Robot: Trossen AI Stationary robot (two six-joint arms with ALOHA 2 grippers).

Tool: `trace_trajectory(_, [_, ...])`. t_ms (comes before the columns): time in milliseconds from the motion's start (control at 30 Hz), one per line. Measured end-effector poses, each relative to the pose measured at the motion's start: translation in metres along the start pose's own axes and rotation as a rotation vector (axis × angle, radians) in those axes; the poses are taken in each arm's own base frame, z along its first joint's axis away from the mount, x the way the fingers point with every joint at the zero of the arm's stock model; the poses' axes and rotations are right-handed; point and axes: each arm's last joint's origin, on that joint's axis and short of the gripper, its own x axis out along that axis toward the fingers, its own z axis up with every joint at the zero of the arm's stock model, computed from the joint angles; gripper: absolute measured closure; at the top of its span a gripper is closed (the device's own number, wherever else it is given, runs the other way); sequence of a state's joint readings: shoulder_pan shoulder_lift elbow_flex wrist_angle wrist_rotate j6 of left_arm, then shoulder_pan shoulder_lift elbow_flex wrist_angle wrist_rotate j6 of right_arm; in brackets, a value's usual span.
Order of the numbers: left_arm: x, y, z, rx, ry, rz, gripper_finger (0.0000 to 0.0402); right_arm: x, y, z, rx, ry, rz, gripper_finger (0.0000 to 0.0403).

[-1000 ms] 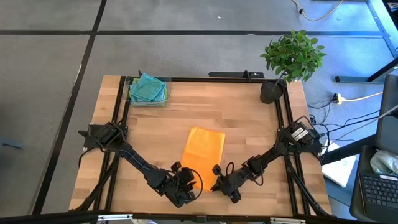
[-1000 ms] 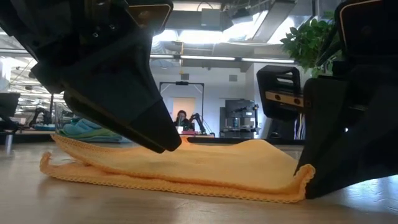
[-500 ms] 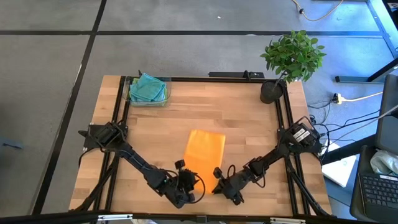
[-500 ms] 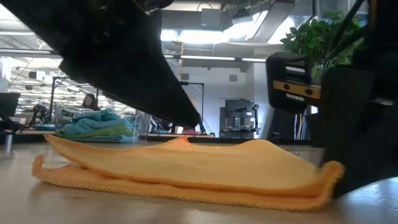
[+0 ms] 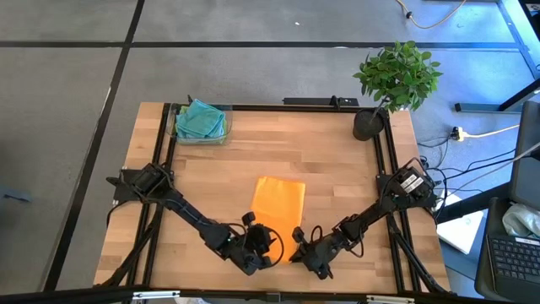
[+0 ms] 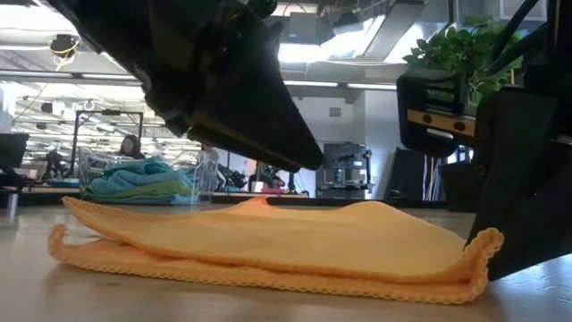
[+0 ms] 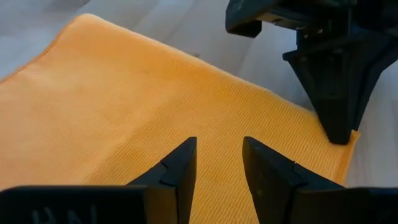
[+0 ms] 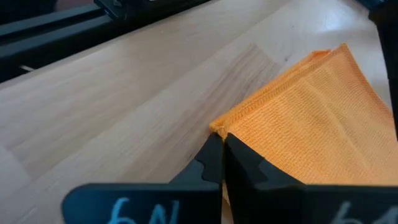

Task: Fold microfiber towels
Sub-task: Fold the orange microfiber cloth

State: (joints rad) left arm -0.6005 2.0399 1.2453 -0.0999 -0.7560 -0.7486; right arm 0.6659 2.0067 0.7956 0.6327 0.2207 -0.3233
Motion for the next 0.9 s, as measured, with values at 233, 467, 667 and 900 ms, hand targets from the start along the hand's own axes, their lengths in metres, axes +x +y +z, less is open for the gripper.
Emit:
trace_trajectory(233, [0.0,-0.001,0.0,-0.004,0.001,-0.01,0.0278,-0.001,0.0,0.0,0.047,0.012,-0.029,0.0384])
trace_trajectory(467, [-0.005,-0.011,0.003,-0.066,-0.051,-0.076,0.0278,-0.011,0.009,0.012,0.03,0.014,-0.064,0.0396])
trace_trajectory(667, [-0.025,-0.028,-0.001,-0.073,-0.158,-0.107,0.0278,-0.032,0.023,0.031,-0.005,-0.001,-0.072,0.0381])
trace_trajectory(900, [-0.044,-0.036,-0.008,0.012,-0.319,0.046,0.0278,-0.039,0.032,0.026,0.011,0.092,-0.033,0.0396])
